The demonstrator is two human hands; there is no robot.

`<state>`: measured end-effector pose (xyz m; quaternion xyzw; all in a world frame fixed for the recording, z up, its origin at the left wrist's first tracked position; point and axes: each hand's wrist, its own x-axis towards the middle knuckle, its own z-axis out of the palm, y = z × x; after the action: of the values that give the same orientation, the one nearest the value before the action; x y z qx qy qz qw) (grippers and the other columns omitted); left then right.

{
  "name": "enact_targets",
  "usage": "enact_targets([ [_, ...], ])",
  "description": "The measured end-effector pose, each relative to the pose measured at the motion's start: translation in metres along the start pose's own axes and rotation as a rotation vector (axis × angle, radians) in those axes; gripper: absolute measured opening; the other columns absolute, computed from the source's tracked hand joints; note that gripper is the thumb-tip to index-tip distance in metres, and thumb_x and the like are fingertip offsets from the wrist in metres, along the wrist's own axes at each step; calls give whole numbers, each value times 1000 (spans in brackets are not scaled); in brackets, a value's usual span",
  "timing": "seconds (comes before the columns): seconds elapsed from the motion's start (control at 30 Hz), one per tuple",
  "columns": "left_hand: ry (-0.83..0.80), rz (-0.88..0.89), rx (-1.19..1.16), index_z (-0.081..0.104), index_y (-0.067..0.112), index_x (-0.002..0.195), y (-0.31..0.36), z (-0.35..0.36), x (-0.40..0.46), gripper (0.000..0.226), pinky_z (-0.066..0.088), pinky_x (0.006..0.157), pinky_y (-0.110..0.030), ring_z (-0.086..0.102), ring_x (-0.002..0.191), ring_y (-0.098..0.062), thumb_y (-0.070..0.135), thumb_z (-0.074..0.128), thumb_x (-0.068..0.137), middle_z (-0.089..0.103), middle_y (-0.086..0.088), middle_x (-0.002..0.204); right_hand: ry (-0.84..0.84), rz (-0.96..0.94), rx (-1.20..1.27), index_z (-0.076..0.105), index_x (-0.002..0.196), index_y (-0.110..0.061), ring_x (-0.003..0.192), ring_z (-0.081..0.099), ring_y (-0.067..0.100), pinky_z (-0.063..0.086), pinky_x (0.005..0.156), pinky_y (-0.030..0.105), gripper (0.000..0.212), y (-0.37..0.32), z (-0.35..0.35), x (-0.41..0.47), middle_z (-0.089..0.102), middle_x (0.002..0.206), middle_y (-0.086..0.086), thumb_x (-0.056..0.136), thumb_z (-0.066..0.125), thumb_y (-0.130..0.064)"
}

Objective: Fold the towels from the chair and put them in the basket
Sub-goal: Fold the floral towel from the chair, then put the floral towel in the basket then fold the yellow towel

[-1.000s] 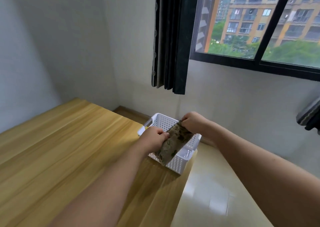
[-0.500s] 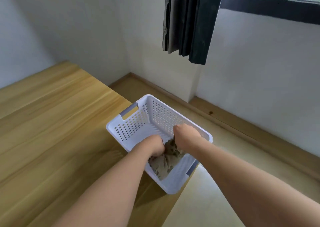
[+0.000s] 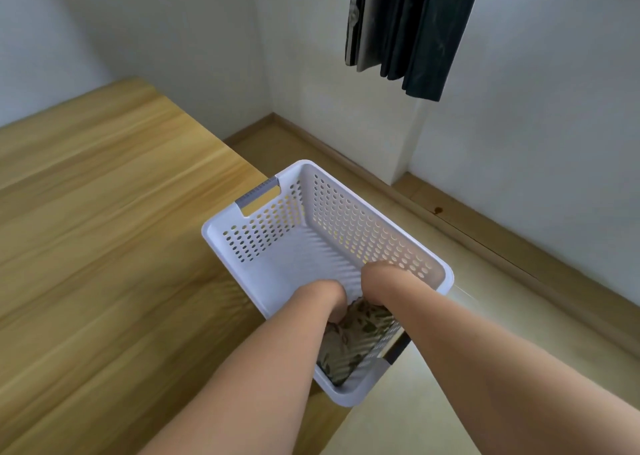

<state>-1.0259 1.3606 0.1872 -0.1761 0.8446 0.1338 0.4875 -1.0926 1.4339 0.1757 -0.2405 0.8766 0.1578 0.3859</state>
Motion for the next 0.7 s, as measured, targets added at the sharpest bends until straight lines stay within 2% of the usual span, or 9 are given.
enact_targets([
  [0.07,15,22,24,60,2,115,0,0,-3,24,48,90,-35,61,106,-31,15,47,98,50,-12,76,-15,-19,-9,51,131,-3,101,55,23,46,90,29,34,-3,-1,-5,56,105,8,97,47,-8],
  [0.13,49,40,56,58,0,121,-3,0,-9,28,47,91,-35,58,102,-30,13,48,98,57,-18,97,-5,-44,8,54,127,-3,92,49,23,45,85,29,32,-3,-3,-15,48,86,7,97,46,-9],
  [0.2,164,58,84,59,3,119,-11,-7,-20,27,47,89,-37,57,108,-32,11,48,96,57,-17,118,78,-67,78,59,119,-3,86,47,24,46,77,32,28,-1,-11,-30,47,81,7,96,43,-7],
  [0.3,431,115,32,56,12,89,-37,-21,-50,13,44,65,-35,55,81,-29,12,45,95,59,-11,96,277,-77,277,53,78,-7,79,52,27,41,60,29,19,5,-31,-70,52,84,9,87,39,1],
  [0.37,632,151,19,50,15,86,-58,-30,-82,11,39,62,-34,56,83,-28,14,43,96,56,-7,93,412,-83,357,40,67,-10,77,53,29,39,57,28,19,4,-42,-100,50,77,8,83,39,0],
  [0.43,815,200,-3,49,17,95,-78,-32,-119,10,39,70,-36,56,100,-30,18,39,97,58,-6,106,534,-73,412,48,80,-6,82,55,31,40,59,29,9,-5,-46,-137,55,84,10,82,41,-2],
  [0.53,955,267,-43,51,13,107,-115,-19,-176,16,40,87,-38,51,113,-29,22,40,98,57,-6,118,673,-76,479,54,112,-2,103,55,32,46,78,36,29,-40,-43,-194,58,114,15,86,43,-7],
  [0.6,1014,270,-56,50,13,118,-145,-8,-212,24,40,93,-38,49,117,-28,25,42,98,55,-5,124,754,-109,497,52,120,-3,111,53,31,46,89,39,33,-72,-41,-231,56,123,15,90,43,-11],
  [0.7,1085,272,-63,47,14,124,-199,10,-265,31,40,95,-39,47,122,-27,31,43,99,53,-6,131,854,-168,492,51,124,-7,110,54,29,45,89,37,34,-125,-40,-285,57,124,13,94,43,-19],
])
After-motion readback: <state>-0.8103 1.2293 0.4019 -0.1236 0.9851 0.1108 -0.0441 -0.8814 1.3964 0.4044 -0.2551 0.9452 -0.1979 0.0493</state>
